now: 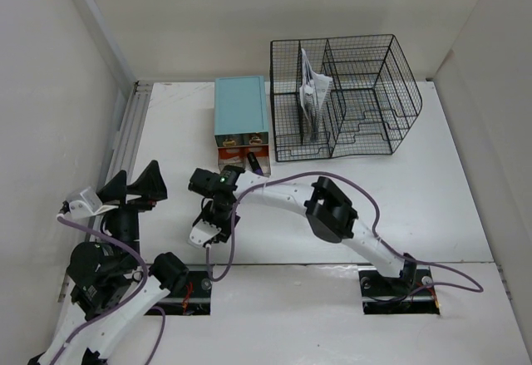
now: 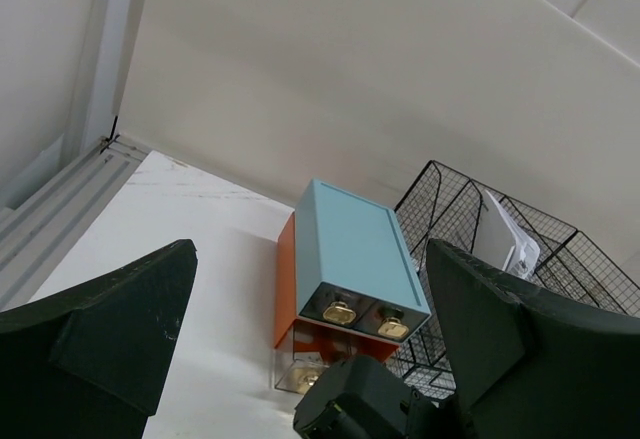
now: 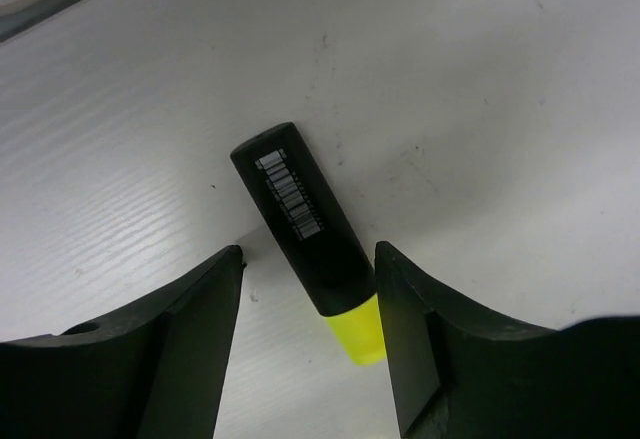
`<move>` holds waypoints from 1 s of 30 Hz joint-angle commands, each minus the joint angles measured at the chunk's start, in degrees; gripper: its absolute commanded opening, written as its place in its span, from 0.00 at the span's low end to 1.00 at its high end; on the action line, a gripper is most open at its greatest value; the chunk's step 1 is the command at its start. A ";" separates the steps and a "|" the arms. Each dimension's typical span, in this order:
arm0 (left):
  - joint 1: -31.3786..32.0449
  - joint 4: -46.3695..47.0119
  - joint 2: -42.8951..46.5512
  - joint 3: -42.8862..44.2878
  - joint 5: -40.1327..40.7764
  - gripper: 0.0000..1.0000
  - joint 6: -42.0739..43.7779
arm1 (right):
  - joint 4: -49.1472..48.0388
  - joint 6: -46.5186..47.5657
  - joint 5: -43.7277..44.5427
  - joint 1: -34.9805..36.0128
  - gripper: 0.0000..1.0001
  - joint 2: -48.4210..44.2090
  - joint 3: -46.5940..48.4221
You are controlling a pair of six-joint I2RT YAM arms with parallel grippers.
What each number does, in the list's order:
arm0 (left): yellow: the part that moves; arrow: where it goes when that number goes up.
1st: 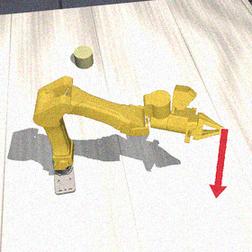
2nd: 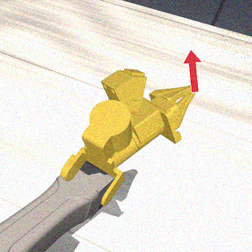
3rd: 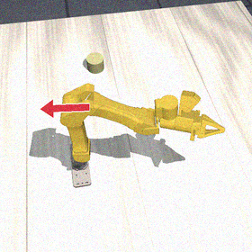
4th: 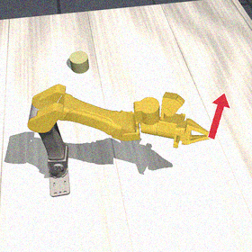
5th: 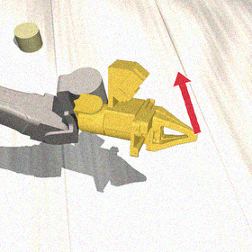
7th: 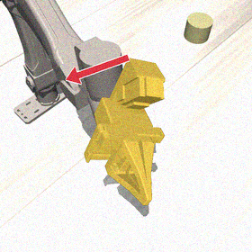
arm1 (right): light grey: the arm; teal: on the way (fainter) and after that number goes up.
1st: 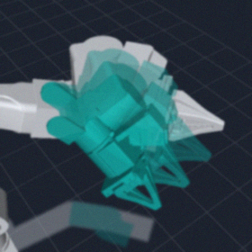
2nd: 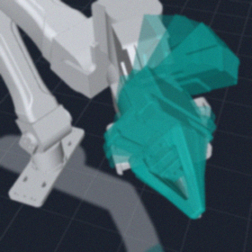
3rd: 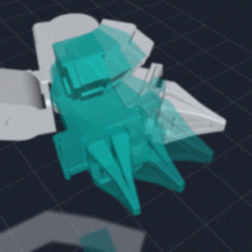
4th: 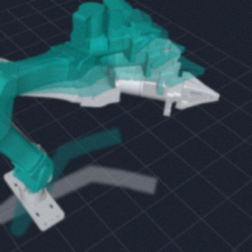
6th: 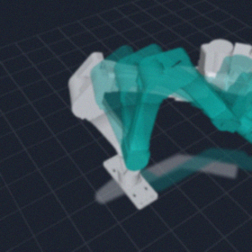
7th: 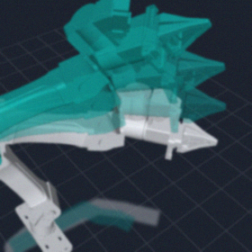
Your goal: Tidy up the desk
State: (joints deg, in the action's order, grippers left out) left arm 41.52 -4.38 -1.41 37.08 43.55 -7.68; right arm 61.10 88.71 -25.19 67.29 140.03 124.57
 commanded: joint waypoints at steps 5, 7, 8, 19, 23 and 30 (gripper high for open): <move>-0.12 2.71 1.15 -0.08 -0.48 1.00 1.00 | 11.32 2.17 3.47 1.36 0.55 3.06 2.17; -0.12 2.71 1.67 -0.08 -0.48 1.00 1.00 | 11.93 2.17 4.00 1.36 0.52 1.48 -0.37; -0.12 2.71 1.67 -0.08 -0.48 1.00 1.00 | 11.94 2.17 4.01 1.36 0.51 0.87 -1.52; -0.12 2.71 1.67 -0.08 -0.48 1.00 1.00 | 0.71 -14.24 4.71 1.36 0.04 -5.81 -12.77; -0.12 2.71 1.67 -0.08 -0.48 1.00 1.00 | -6.33 -28.63 3.22 -0.48 0.00 -9.76 -11.56; -0.12 2.71 1.67 -0.08 0.04 1.00 1.00 | -15.48 -49.74 10.41 -8.30 0.00 -17.76 -8.90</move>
State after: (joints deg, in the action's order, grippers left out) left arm 41.52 -4.29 -0.82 37.08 43.57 -7.66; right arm 53.56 52.71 -18.98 63.00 129.95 112.90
